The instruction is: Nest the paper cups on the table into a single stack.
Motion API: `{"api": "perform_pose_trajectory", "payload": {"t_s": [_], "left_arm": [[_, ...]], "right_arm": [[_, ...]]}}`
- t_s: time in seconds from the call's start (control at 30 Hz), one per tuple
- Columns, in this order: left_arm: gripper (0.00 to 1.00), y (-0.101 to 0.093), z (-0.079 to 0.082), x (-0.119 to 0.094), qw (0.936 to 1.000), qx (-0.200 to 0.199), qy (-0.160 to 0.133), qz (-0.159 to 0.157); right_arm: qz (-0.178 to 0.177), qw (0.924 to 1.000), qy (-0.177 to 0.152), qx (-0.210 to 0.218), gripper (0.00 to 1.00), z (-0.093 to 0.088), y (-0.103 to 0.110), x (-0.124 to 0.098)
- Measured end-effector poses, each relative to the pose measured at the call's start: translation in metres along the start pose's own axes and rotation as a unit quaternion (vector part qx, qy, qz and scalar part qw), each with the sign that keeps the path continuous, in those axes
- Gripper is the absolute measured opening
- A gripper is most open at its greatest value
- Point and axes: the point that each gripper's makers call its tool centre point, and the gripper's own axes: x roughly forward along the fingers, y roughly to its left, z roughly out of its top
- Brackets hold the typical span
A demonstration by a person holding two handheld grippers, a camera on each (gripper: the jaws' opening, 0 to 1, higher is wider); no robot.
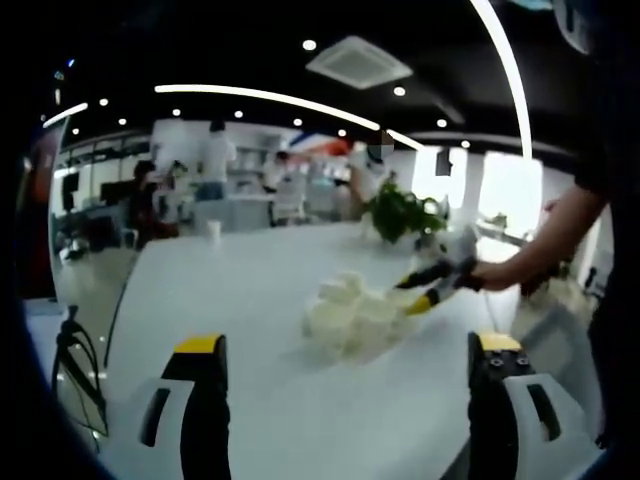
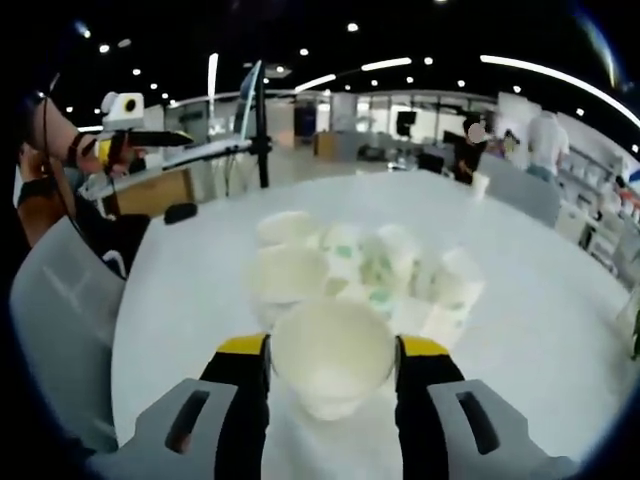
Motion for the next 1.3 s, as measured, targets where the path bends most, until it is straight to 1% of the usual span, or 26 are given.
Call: {"api": "perform_pose_trajectory", "payload": {"t_s": [0.2, 0.47, 0.6, 0.67, 0.87, 0.93, 1.0, 1.1, 1.23, 1.3], "left_arm": [[1.00, -0.001, 0.002, 0.001, 1.0000, 0.001, -0.003, -0.003], [1.00, -0.001, 0.004, 0.003, 0.9999, 0.005, -0.006, -0.006], [1.00, -0.002, 0.005, 0.005, 0.9999, 0.006, -0.008, -0.008], [1.00, -0.003, 0.006, 0.005, 0.9999, 0.007, -0.009, -0.009], [1.00, -0.004, 0.006, 0.007, 0.9999, 0.005, -0.008, -0.010], [1.00, -0.004, 0.006, 0.007, 0.9999, 0.006, -0.009, -0.010], [1.00, -0.005, 0.007, 0.008, 0.9999, 0.006, -0.009, -0.011], [1.00, -0.005, 0.007, 0.009, 0.9999, 0.007, -0.009, -0.012], [1.00, -0.005, 0.009, 0.010, 0.9998, 0.007, -0.011, -0.012], [1.00, -0.005, 0.008, 0.010, 0.9998, 0.007, -0.010, -0.013]], "right_arm": [[0.000, 1.0000, -0.003, -0.001, 0.46, 0.004, 0.003, -0.006], [0.000, 1.0000, -0.007, 0.002, 0.45, 0.004, 0.009, -0.013], [0.005, 0.9997, -0.023, 0.005, 0.45, 0.011, 0.018, -0.019], [0.017, 0.9986, -0.048, 0.009, 0.45, 0.019, 0.026, -0.022], [0.045, 0.9955, -0.084, 0.001, 0.44, 0.038, 0.056, -0.036], [0.053, 0.9946, -0.089, -0.007, 0.44, 0.042, 0.065, -0.040], [0.070, 0.9933, -0.091, -0.017, 0.44, 0.044, 0.079, -0.042], [0.093, 0.9894, -0.110, -0.021, 0.44, 0.050, 0.096, -0.047], [0.106, 0.9881, -0.110, -0.023, 0.43, 0.052, 0.110, -0.049], [0.112, 0.9865, -0.118, -0.024, 0.43, 0.054, 0.115, -0.050]]}}
